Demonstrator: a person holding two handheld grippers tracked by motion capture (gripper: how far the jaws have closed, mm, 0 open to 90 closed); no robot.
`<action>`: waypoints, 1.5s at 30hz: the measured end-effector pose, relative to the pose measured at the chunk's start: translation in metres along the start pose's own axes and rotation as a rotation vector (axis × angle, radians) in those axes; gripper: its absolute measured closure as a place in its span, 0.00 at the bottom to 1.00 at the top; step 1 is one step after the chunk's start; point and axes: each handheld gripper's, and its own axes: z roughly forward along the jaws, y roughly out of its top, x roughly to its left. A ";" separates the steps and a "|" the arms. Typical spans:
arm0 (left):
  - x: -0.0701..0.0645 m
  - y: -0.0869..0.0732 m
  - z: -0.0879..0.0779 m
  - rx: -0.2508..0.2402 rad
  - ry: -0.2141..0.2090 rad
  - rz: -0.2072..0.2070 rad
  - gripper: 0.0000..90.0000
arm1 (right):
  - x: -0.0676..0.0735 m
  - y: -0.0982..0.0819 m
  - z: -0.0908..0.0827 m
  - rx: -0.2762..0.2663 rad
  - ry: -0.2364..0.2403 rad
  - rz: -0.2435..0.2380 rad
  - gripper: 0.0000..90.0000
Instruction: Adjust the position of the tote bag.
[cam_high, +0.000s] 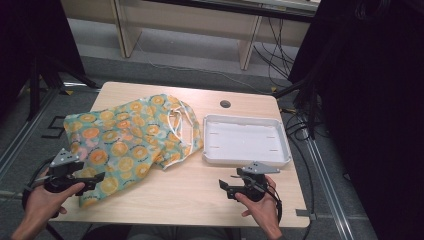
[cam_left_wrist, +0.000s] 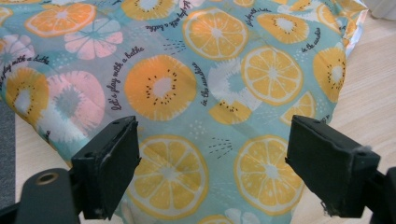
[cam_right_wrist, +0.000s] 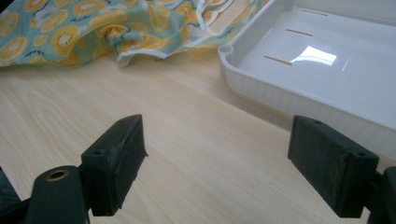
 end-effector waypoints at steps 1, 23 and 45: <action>0.001 0.000 0.000 0.007 -0.001 0.013 0.18 | -0.001 0.000 0.001 -0.010 -0.007 -0.016 0.22; -0.002 -0.001 -0.001 0.014 0.005 -0.074 0.22 | 0.027 0.045 0.060 -0.016 0.097 -0.170 0.28; -0.001 -0.004 -0.002 0.026 0.017 -0.147 0.22 | 0.058 0.066 0.183 0.236 -0.027 -0.437 0.41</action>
